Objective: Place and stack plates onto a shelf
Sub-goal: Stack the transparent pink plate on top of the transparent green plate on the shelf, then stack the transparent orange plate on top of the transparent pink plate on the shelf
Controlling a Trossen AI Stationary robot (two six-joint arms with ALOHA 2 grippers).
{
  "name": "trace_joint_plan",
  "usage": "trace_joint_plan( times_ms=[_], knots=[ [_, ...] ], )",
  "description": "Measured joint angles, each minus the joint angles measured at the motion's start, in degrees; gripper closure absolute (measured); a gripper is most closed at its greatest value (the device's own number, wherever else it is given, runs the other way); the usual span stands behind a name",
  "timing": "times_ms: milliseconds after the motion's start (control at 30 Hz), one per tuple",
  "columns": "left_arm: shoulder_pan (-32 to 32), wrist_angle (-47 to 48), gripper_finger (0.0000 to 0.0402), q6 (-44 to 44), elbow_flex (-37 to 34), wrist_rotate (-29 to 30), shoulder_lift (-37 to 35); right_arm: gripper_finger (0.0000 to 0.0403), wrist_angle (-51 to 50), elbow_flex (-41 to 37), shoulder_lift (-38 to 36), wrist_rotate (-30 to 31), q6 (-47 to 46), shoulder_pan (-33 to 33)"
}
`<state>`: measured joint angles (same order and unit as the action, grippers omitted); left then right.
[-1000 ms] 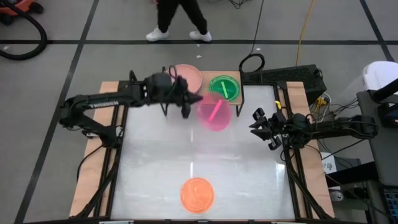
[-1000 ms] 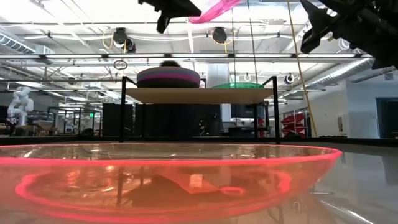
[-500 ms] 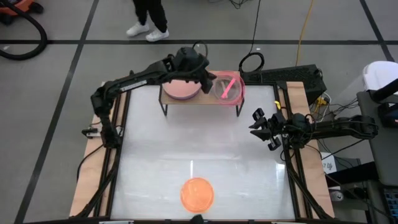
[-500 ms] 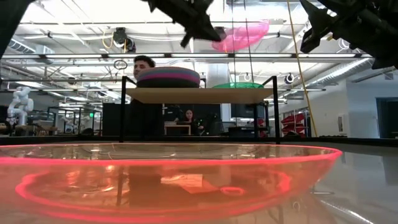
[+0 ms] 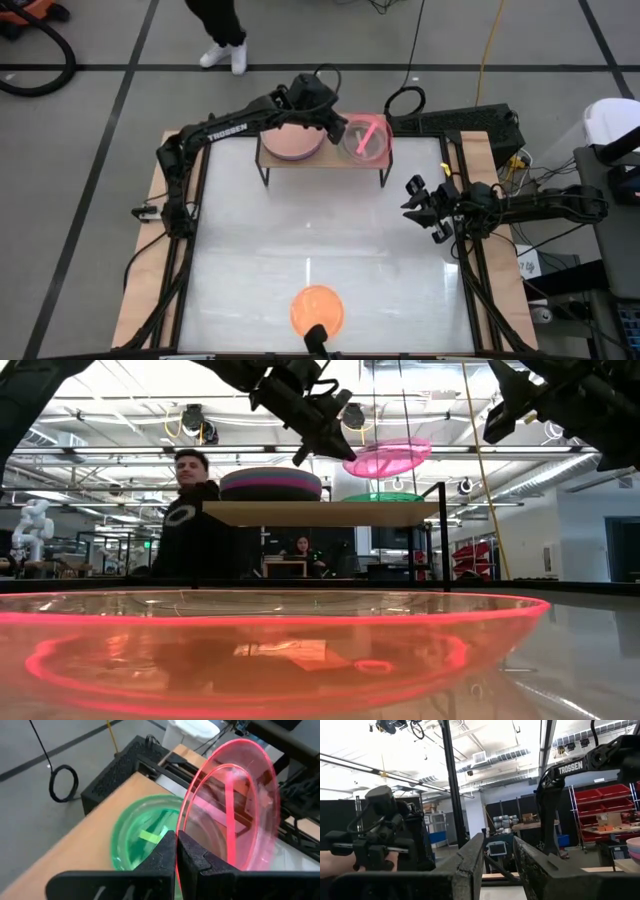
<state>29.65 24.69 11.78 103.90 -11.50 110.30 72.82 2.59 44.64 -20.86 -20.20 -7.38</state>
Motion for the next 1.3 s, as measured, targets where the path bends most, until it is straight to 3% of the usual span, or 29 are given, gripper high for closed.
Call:
trace_joint_plan(
  times_ms=[533,800,967,1200,1300],
  knots=[
    [2.25,-1.33,0.0396,-0.8,0.0,4.05,0.0,0.0312,0.11,0.02,0.0,0.09,0.28,0.0],
    [2.14,-1.38,0.0346,-1.14,0.03,5.88,1.69,0.0312,0.13,0.02,-0.02,0.15,0.3,0.0],
    [1.89,-2.17,0.034,-1.34,0.02,6.15,2.62,0.0312,0.24,0.0,0.0,0.15,0.3,0.0],
    [1.83,-3.04,0.0339,-3.73,0.27,5.09,-0.18,0.0312,0.19,0.01,0.0,0.07,0.3,0.0],
    [1.59,-3.18,0.0339,-5.94,0.34,1.72,-4.03,0.0312,-0.28,0.0,-0.01,0.02,0.3,0.0]
  ],
)
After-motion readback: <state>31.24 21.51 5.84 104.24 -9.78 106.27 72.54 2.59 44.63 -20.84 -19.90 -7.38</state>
